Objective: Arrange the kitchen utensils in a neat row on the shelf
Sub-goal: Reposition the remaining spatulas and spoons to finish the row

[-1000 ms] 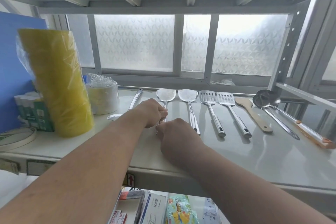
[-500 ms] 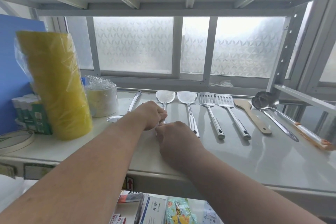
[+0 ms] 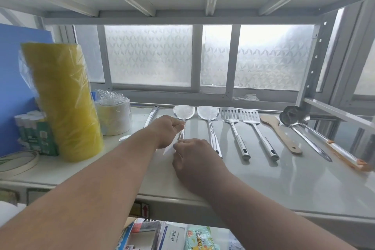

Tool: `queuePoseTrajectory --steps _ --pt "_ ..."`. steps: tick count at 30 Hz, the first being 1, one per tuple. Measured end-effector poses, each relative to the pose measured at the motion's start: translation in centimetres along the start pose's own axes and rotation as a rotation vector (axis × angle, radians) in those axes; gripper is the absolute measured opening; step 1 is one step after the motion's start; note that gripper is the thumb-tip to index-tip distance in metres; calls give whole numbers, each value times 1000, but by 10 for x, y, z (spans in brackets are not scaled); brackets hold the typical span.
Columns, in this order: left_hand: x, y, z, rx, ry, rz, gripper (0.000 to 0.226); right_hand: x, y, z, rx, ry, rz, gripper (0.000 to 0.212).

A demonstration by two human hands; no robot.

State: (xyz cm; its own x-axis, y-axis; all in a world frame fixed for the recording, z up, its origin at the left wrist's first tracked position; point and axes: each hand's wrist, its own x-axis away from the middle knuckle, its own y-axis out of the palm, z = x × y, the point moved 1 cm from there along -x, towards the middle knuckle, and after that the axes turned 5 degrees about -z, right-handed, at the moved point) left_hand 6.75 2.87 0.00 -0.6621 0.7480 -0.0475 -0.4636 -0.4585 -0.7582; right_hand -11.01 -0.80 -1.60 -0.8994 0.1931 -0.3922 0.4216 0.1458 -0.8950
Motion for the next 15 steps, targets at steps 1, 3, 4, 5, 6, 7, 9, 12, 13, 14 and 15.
queuePoseTrajectory --steps 1,3,4,5,6,7,9,12,13,14,15 --pt "2 -2 1 22 11 18 36 -1 1 1 6 5 -7 23" --pt "6 -10 2 25 24 54 41 -3 4 3 24 4 -7 23" --pt "9 -16 2 -19 23 81 45 -4 5 4 36 3 -3 22" --pt "15 -22 2 -97 5 101 50 -5 7 5 43 2 6 22" --pt "22 -29 1 -196 -21 115 56 -6 8 6 47 -1 11 23" --pt "30 -34 -2 -296 -63 113 62 -6 9 8 49 -5 13 24" --pt "49 -42 -10 -430 -147 74 73 -6 8 9 60 -16 14 25" --pt "75 -45 -29 -428 -203 5 66 -6 7 8 90 -22 22 32" --pt "82 -44 -36 -419 -196 -4 61 -6 8 8 102 -22 27 34" --pt "88 -43 -42 -420 -176 5 56 -6 8 7 108 -20 34 35" --pt "93 -43 -48 -437 -157 31 49 -5 9 6 109 -18 42 34"
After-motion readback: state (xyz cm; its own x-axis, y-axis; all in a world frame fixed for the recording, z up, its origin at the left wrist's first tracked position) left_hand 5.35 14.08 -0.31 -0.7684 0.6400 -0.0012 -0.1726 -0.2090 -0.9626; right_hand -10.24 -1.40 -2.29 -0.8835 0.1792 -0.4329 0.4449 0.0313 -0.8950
